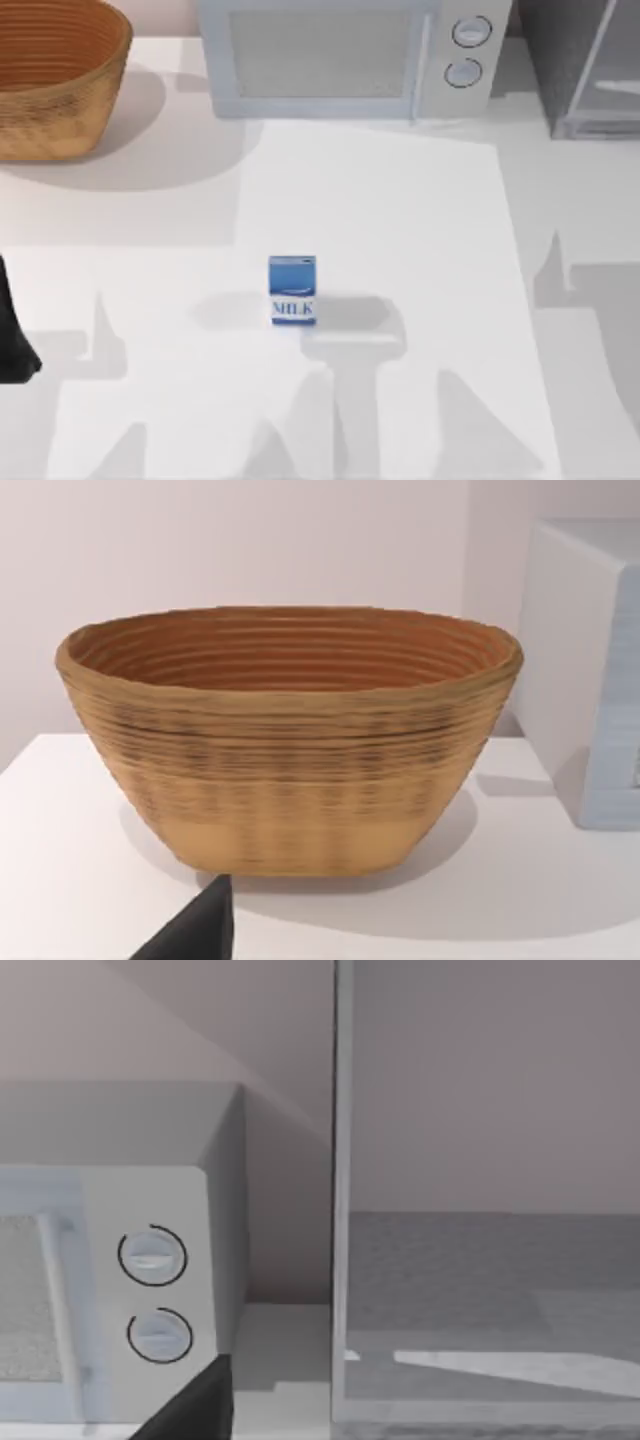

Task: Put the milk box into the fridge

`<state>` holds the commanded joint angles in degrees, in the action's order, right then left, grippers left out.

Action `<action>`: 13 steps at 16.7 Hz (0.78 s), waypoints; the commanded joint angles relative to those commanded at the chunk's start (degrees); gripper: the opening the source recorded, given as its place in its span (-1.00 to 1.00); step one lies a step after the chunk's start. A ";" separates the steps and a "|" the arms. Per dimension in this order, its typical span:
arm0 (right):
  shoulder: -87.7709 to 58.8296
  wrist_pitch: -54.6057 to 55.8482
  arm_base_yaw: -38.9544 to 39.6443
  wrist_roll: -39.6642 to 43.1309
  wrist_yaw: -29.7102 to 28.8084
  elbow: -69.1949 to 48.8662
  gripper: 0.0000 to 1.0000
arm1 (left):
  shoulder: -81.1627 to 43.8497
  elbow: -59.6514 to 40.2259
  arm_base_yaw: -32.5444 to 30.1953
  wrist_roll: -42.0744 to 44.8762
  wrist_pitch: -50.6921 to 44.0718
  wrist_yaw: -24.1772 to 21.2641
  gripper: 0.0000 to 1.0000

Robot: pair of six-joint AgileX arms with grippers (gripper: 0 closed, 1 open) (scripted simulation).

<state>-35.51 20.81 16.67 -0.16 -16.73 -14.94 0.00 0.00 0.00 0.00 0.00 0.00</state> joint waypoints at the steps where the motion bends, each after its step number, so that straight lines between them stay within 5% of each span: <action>1: -2.67 1.63 1.28 0.04 -1.27 -1.18 1.00 | 0.00 0.00 0.00 0.00 0.00 0.00 1.00; 13: -35.94 20.50 16.54 -0.18 -16.94 -14.62 1.00 | 0.00 0.00 0.00 0.00 0.00 0.00 1.00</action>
<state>-71.46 41.31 33.22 -0.34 -33.67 -29.56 0.00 0.00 0.00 0.00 0.00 0.00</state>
